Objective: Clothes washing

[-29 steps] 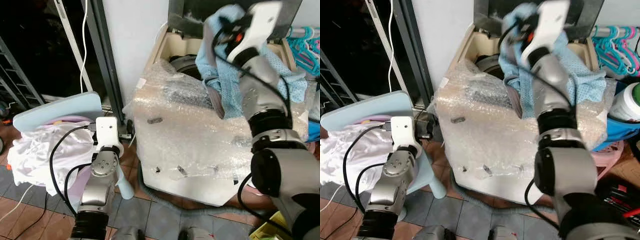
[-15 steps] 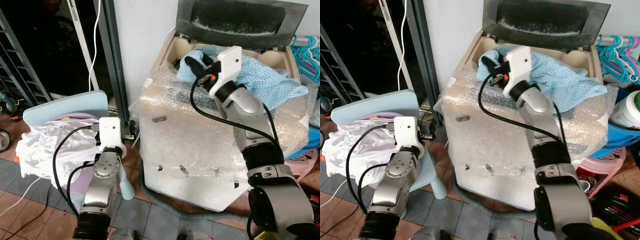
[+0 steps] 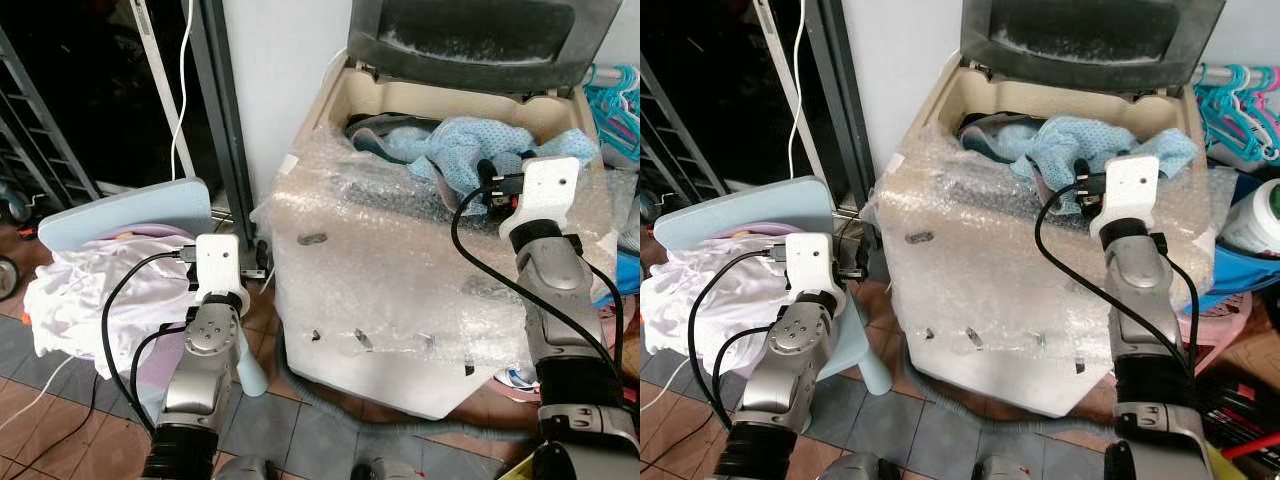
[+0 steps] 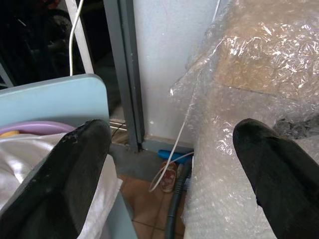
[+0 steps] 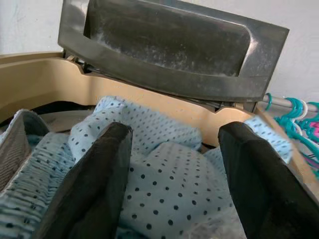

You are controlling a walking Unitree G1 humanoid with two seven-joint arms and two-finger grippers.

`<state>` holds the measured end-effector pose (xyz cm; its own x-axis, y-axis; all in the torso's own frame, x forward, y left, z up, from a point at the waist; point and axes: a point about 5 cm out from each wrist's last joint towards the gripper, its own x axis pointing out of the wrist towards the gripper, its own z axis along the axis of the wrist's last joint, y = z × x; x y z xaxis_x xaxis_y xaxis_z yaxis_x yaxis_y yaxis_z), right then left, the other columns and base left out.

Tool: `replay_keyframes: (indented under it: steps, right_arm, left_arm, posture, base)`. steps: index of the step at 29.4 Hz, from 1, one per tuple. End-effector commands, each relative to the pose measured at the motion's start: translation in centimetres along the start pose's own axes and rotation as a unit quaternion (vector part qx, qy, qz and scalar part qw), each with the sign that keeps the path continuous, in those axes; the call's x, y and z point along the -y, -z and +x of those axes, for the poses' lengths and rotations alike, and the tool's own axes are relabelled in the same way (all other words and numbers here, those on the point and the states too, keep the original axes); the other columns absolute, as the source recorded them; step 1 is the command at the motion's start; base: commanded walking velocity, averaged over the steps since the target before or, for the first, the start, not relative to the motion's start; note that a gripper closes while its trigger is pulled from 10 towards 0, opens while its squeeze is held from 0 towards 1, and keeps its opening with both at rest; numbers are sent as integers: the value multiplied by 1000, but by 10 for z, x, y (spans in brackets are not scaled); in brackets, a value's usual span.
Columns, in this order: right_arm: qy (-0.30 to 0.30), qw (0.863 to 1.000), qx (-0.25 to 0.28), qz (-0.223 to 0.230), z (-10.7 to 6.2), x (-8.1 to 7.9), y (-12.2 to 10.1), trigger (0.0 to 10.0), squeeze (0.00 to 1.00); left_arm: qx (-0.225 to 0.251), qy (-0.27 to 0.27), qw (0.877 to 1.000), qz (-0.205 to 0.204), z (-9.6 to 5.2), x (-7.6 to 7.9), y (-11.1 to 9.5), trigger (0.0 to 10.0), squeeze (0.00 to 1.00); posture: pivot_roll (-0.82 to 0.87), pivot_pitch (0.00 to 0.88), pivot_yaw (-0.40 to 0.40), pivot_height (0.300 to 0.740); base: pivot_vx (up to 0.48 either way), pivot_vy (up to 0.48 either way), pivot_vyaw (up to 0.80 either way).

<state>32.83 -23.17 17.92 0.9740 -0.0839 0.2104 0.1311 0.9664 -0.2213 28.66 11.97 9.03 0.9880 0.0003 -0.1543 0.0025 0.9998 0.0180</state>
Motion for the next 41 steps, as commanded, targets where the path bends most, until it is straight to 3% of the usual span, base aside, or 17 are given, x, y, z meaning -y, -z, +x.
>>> replay_keyframes:
  steps: [1,4,7,8,12,15,21,28,41]
  right_arm:
    - [17,1000,4,-2,-3,3,-2,10000,1000]
    - [43,999,-2,-7,-9,6,0,10000,1000]
    - [16,1000,16,11,-11,-4,-6,10000,1000]
    - [-32,998,31,46,-12,-21,-14,10000,1000]
    - [-78,994,46,64,-14,-36,-22,10000,1000]
    - [-168,977,65,111,-25,-70,-34,10000,1000]
    - [-246,961,46,119,-48,-100,-28,10000,1000]
    - [-285,952,22,110,-62,-111,-19,10000,1000]
    - [-300,947,9,113,-64,-116,-13,10000,1000]
  left_arm:
    - [-1,-4,1000,5,-1,0,0,10000,0]
    - [0,-4,1000,6,-1,-1,-1,10000,0]
    - [2,-5,1000,-3,-2,0,-1,10000,0]
    - [4,-6,1000,-10,-3,1,-2,10000,0]
    - [1,-3,1000,-12,-3,3,-2,10000,0]
    - [-3,-3,1000,-17,-2,2,-2,10000,0]
    - [-4,-3,1000,-16,-2,2,-2,10000,0]
    - [-3,2,1000,-15,-1,4,-2,10000,0]
    - [9,-2,1000,-13,0,5,-5,10000,0]
  posture:
    - [-65,0,12,740]
    - [-62,0,12,740]
    - [-63,0,14,740]
    - [-61,0,15,740]
    - [-61,0,17,740]
    - [-60,0,15,740]
    - [-58,0,14,740]
    - [-64,0,16,740]
    - [-58,0,11,740]
  base:
    - [0,0,0]
    - [0,0,0]
    - [0,0,0]
    - [0,0,0]
    - [0,0,0]
    - [0,411,0]
    - [0,480,0]
    - [0,480,0]
    - [0,0,800]
